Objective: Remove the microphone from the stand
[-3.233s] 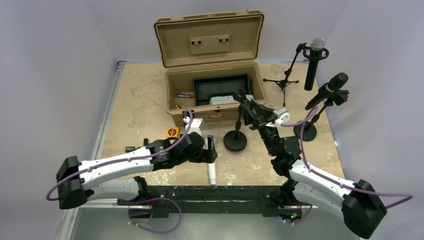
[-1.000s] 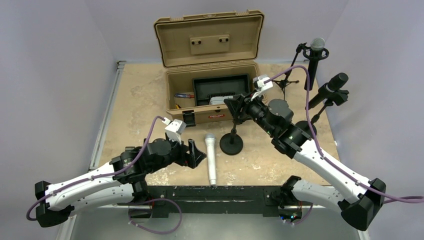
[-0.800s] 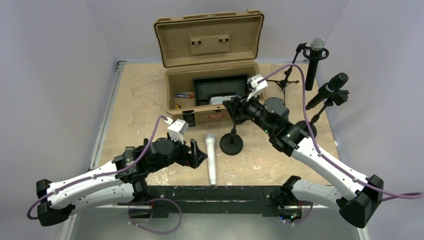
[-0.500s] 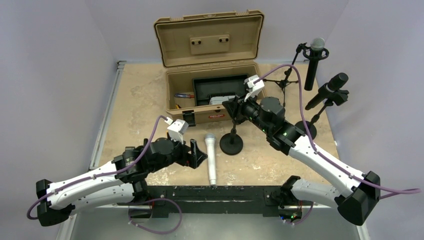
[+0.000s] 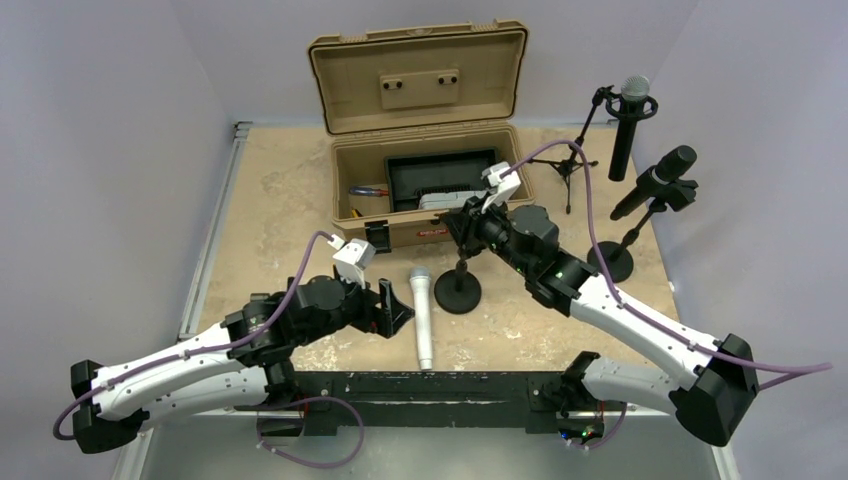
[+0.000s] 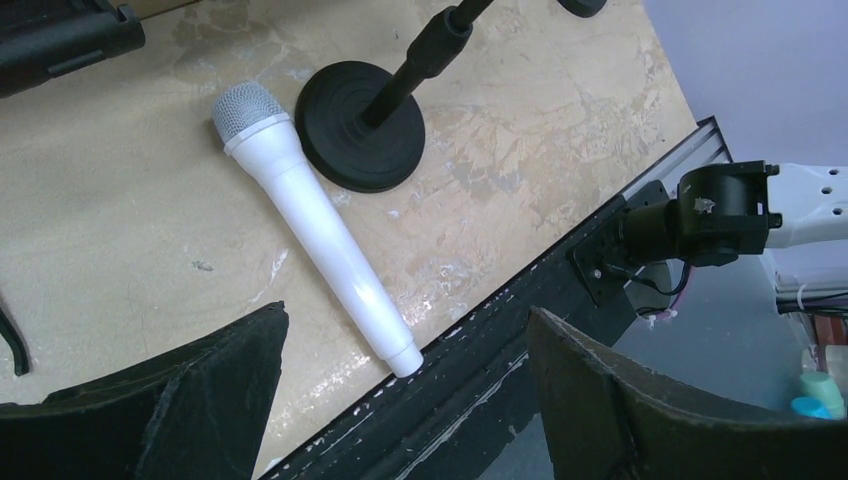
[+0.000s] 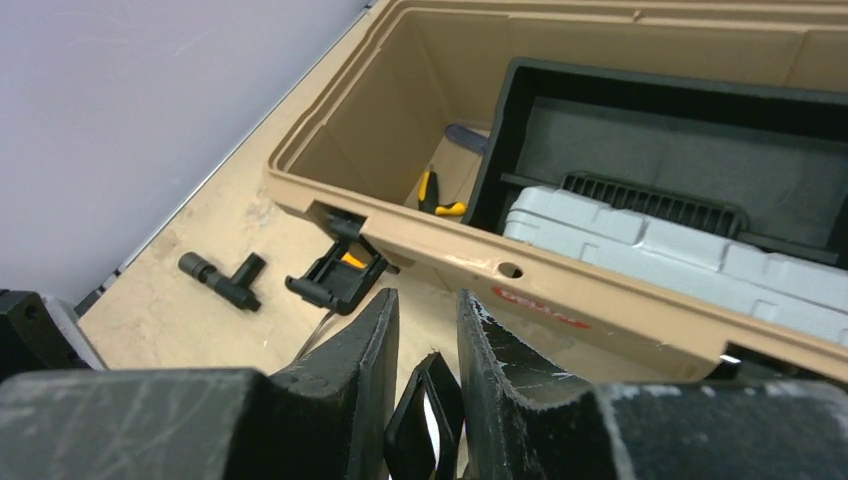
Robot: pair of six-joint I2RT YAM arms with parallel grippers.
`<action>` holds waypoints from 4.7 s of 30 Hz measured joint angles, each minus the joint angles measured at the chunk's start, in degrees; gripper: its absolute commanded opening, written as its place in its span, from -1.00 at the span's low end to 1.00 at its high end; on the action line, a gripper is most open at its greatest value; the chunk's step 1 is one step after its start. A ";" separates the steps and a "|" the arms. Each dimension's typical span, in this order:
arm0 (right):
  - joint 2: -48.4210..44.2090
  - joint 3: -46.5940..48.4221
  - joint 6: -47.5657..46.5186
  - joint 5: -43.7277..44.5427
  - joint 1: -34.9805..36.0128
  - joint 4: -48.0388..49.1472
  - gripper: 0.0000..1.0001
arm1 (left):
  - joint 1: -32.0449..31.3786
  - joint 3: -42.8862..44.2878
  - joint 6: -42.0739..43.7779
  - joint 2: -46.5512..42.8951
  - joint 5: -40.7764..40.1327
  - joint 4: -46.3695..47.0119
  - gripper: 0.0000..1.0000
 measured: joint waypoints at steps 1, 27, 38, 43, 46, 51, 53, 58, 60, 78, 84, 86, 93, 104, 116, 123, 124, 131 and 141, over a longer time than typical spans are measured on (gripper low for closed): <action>0.22 -0.39 0.70 0.17 0.42 0.37 -0.44 | 0.00 0.00 -0.02 -0.11 0.07 0.00 0.73; -4.22 -0.55 6.40 8.35 2.08 -2.93 0.97 | 0.02 10.86 7.21 -0.81 -2.99 -7.96 0.85; -15.56 0.42 9.44 25.97 2.08 -3.78 0.97 | 8.50 43.45 24.13 12.70 -3.26 -10.56 0.90; -13.55 3.82 10.93 32.81 2.08 -8.83 0.97 | 12.76 52.83 27.08 22.75 0.81 -10.88 0.90; -12.87 6.71 13.22 38.14 2.08 -12.98 0.97 | 14.08 53.20 28.06 25.20 3.37 -10.88 0.90; -11.56 13.49 18.78 46.36 1.73 -21.81 0.97 | 16.65 47.45 28.50 23.41 6.29 -10.01 0.89; -11.56 15.63 21.38 49.13 0.11 -25.92 0.97 | 16.68 45.16 28.63 22.40 6.56 -10.08 0.89; -10.60 17.75 23.39 51.91 -11.76 -31.21 0.97 | 16.68 43.30 29.57 21.55 6.62 -10.23 0.88; -10.23 17.99 23.58 52.50 -13.68 -32.92 0.97 | 16.68 42.69 30.01 21.00 6.43 -9.77 0.87; -7.54 26.21 18.93 63.08 -27.52 -34.71 0.97 | 9.62 41.53 33.62 20.92 1.01 -8.55 0.82; -6.69 24.76 13.81 63.71 -32.63 -26.93 0.97 | 4.13 41.51 37.16 21.38 -4.33 -8.55 0.82; -5.64 24.68 12.26 63.45 -34.49 -24.35 0.97 | 2.51 41.44 38.18 21.38 -5.66 -8.50 0.82; -2.01 24.00 7.54 59.71 -40.15 -17.79 0.97 | 1.38 40.59 40.02 21.44 -7.72 -8.11 0.82; 0.70 20.90 5.35 53.94 -41.05 -13.86 0.81 | 1.31 40.59 40.09 21.46 -7.69 -8.11 0.81; 2.10 17.86 3.52 54.45 -41.13 -10.93 -0.04 | 1.09 40.59 40.09 22.43 -7.67 -8.13 0.81; 0.00 14.99 -0.02 54.66 -41.20 -8.22 -0.82 | 1.07 40.59 40.09 22.43 -7.67 -8.11 0.82; -0.24 14.78 -0.13 54.49 -41.20 -8.11 -0.91 | 1.07 40.59 40.09 22.43 -7.67 -8.11 0.82; -1.62 14.69 -1.42 50.12 -41.20 -9.75 -1.00 | 1.07 40.59 40.11 22.56 -7.69 -8.11 0.81; -6.58 18.14 -8.48 26.18 -41.18 -21.22 -1.00 | 1.07 40.59 40.11 23.74 -7.74 -8.13 0.82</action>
